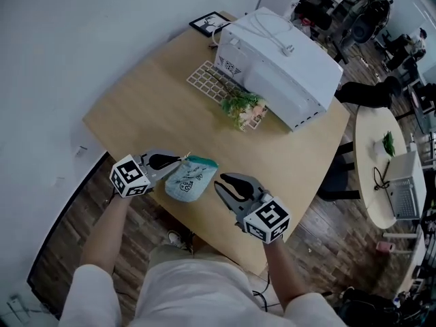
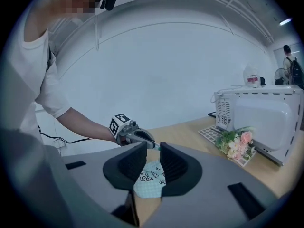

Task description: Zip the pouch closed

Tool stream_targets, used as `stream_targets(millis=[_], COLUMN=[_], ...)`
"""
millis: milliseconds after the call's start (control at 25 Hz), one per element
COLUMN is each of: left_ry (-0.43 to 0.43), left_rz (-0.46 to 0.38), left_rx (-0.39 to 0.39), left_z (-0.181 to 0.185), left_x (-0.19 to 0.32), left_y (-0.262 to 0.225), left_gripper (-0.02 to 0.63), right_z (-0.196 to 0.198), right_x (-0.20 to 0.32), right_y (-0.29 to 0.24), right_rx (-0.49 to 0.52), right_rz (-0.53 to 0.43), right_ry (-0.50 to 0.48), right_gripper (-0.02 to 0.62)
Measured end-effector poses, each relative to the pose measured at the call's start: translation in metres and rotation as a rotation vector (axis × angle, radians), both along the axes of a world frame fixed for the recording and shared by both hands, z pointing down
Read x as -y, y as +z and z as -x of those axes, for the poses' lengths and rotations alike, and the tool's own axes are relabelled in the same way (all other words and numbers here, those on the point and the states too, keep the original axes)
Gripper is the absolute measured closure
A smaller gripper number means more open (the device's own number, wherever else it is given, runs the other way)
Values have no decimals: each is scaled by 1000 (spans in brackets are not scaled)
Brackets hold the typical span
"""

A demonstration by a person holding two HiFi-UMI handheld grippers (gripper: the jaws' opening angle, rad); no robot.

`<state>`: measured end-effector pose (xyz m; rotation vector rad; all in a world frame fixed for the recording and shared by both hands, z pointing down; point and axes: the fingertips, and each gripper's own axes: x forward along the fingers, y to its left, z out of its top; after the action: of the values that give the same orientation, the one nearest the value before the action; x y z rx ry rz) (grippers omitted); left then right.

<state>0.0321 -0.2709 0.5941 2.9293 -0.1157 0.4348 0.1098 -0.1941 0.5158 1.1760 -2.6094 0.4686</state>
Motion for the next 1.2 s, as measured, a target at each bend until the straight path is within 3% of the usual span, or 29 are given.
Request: stream_targets(millis=[360,600,960,1200], left_ry=[77,144,93,71], left_rz=[-80,-107,-109,-125], left_rx=[-106,-192,-333,-342], left_z=[31,48,76,90], left_x=[-63,-105,-136,-145], left_y=[-70,-116,-163,-177], left_gripper=[589,591,591,591], right_z=[49,95,115,132], right_x=[-12,-46,-64,-70], right_y=[-29,-64,-80,-78], right_rx=[-163,-248,-448,-576], right_rz=[-94,-237,-332,-411], right_ry=[-192,-472,-591,-659], right_gripper=[514,512,515,517])
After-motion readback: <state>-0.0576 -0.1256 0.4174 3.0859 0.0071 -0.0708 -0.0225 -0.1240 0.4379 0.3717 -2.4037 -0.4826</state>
